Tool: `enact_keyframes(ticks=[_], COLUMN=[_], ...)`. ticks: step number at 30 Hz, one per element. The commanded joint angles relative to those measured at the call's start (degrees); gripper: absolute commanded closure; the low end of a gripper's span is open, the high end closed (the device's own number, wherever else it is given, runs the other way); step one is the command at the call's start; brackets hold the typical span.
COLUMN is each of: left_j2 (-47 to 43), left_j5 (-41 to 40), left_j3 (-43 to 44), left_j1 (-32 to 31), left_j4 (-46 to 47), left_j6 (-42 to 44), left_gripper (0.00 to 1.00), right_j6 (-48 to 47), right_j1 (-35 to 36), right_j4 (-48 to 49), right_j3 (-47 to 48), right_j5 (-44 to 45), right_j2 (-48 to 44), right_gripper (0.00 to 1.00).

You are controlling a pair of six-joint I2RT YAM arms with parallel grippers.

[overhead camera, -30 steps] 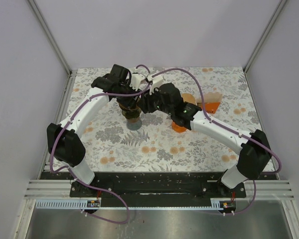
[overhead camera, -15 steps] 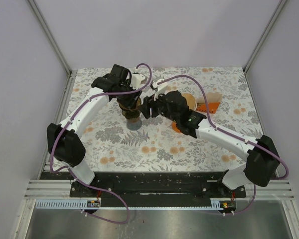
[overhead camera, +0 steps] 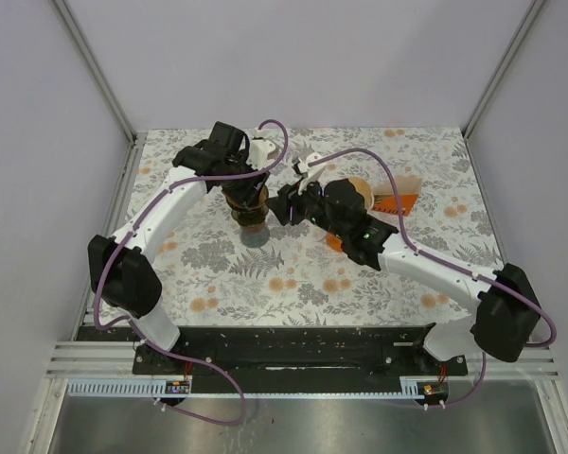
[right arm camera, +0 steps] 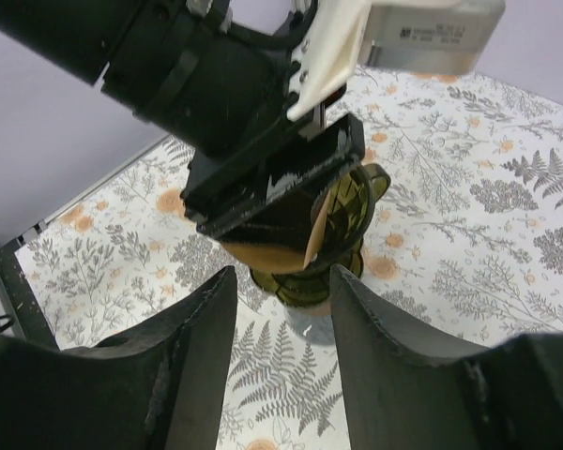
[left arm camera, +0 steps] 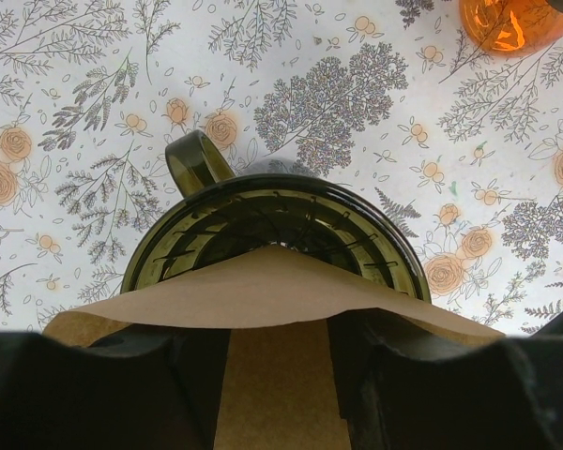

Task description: Place the coffee filter in the dripper

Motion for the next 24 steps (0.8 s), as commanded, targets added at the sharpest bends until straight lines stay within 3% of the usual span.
enact_keyframes(ticks=[1,10,17,24], left_j2=[-2.7,-2.6,-3.1,-3.9], left_j5=[1.2,1.6,1.8,1.9], left_j3=[-0.3,-0.4,-0.5,-0.6], left_j1=[-0.2,-0.2,-0.1,-0.1], left_j4=[2.0,2.1,2.0,2.0], left_j6=[0.1,0.0,0.1,0.2], left_gripper=[0.53,0.52,0.52,0.52], right_j6=[-0.9,-1.2,-1.9,-0.8], right_j1=[0.5,0.6,0.4,0.4], right_j4=[0.6,-0.3,-3.5,-4.2], right_j3=[5.5,8.5,11.7,12.1], right_j5=[2.3,4.3,4.6,5.2], right_j2=[3.5,8.8,11.9,13.0], right_gripper=[0.48,0.49,0.60,0.80])
